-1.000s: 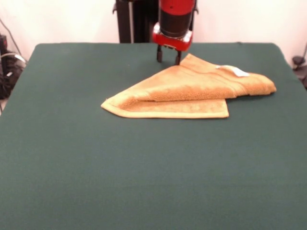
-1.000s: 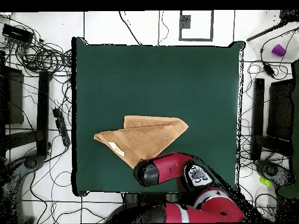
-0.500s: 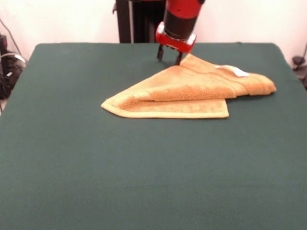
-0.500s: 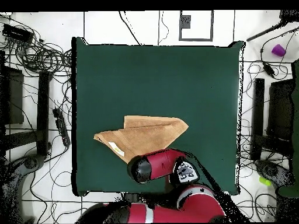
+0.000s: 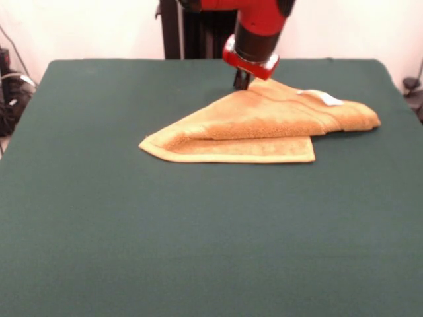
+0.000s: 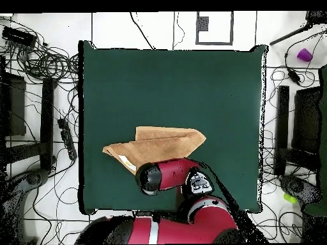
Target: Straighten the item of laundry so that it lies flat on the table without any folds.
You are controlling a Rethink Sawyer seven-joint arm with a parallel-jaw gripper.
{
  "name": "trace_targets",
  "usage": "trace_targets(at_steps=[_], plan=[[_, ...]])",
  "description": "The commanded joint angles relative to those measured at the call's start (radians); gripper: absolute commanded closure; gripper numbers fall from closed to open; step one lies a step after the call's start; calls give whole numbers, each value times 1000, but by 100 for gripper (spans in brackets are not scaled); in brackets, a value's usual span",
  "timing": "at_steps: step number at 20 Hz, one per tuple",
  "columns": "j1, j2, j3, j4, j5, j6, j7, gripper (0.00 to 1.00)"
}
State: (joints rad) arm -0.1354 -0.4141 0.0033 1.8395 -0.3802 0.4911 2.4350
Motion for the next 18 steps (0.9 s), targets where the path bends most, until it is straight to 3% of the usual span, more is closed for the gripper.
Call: trace_targets(at_steps=[1,13,18], plan=[[-12,342,41,-304,-1,-388,113,100],[-19,328,55,-337,-76,-174,-22,100],[-27,312,79,-371,-231,134,-294,100]])
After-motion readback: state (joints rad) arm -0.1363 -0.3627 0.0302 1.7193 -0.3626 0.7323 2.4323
